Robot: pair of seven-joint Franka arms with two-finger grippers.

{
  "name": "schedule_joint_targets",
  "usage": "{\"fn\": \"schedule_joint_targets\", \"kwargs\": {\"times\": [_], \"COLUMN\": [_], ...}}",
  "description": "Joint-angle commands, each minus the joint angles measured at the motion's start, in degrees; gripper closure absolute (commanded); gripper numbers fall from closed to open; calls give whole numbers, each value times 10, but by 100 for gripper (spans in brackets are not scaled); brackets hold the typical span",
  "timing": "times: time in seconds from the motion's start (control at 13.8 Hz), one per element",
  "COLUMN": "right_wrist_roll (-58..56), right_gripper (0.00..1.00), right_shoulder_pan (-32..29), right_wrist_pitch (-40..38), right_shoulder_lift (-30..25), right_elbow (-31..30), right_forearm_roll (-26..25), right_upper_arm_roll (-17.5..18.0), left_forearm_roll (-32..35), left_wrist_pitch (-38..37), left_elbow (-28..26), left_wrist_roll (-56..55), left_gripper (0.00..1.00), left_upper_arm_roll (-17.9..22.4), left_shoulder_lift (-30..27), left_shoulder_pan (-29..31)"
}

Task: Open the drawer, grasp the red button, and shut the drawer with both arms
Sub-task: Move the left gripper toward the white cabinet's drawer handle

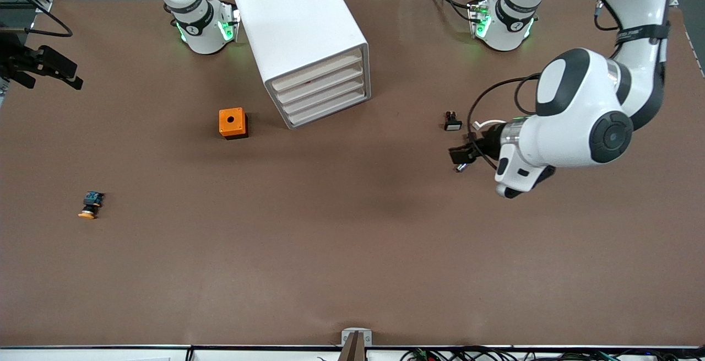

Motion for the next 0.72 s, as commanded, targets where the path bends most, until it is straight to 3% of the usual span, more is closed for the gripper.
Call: {"fn": "schedule_joint_targets", "kwargs": {"times": [0.0, 0.22, 0.36, 0.65], "right_wrist_roll": [2, 2, 2, 1], "right_gripper": [0, 0, 0, 0], "right_shoulder_pan": [-5, -5, -11, -13], "right_wrist_pitch": [-2, -2, -2, -3], "right_shoulder_lift": [-12, -12, -12, -12], "right_elbow": [-9, -9, -9, -9], "right_forearm_roll": [0, 0, 0, 0], "right_upper_arm_roll": [1, 1, 1, 1], "left_forearm_roll": [-65, -113, -131, -149], "left_wrist_pitch": [-12, 7, 45, 47], "left_elbow": [38, 52, 68, 104], "left_wrist_roll": [-100, -216, -337, -554], "left_gripper": [0, 0, 0, 0], "left_upper_arm_roll": [-2, -7, -36, -78], "left_shoulder_lift": [55, 98, 138, 195], "left_shoulder_pan": [-8, -26, -25, -26]}}
